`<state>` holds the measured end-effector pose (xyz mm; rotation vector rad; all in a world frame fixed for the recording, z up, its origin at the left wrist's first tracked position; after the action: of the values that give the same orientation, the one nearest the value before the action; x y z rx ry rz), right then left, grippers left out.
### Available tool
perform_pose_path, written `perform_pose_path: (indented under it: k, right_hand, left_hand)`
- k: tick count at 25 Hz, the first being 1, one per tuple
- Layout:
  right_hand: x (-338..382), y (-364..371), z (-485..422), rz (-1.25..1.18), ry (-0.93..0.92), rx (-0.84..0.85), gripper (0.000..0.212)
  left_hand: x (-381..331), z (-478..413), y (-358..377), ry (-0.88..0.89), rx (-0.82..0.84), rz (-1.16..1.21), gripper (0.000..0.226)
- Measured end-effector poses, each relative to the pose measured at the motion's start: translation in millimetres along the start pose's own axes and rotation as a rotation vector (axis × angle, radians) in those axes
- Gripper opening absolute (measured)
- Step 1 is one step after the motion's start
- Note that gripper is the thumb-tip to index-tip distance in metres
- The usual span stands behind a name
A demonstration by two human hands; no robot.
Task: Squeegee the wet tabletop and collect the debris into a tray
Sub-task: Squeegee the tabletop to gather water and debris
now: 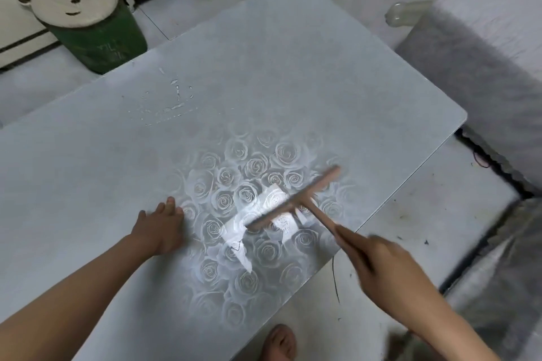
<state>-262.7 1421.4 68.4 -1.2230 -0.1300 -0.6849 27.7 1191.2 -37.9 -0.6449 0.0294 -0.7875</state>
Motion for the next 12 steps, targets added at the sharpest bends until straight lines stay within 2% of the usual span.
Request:
perform_pose_path:
  k: [2, 4, 7, 10, 12]
  right_hand:
    - [-22, -2, 29, 0.094, 0.124, 0.101, 0.040]
    - [-12, 7, 16, 0.111, 0.104, 0.150, 0.042]
    - [38, 21, -62, 0.005, -0.077, 0.037, 0.043]
    - [95, 20, -155, 0.017, -0.013, 0.106, 0.037]
    - [101, 5, -163, 0.025, -0.018, 0.138, 0.034]
  left_hand:
    - [0, -1, 2, -0.005, -0.025, -0.004, 0.061]
    - [1, -2, 4, 0.001, -0.036, 0.013, 0.062]
    - [4, -2, 7, 0.019, -0.022, 0.052, 0.063]
    - [11, -2, 5, 0.039, -0.055, 0.077, 0.059]
    - [21, -3, 3, 0.058, -0.110, 0.116, 0.054]
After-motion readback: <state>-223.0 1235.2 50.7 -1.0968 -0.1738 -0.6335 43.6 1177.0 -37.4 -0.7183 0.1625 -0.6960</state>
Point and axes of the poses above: each hand's wrist, its own z-axis away from the middle knuckle, its own y-axis out of the palm, x = y × z, the point moved 1 cm from there along -z, towards the middle knuckle, and after that the axes turned 6 degrees about -z, right-handed, at the moved point
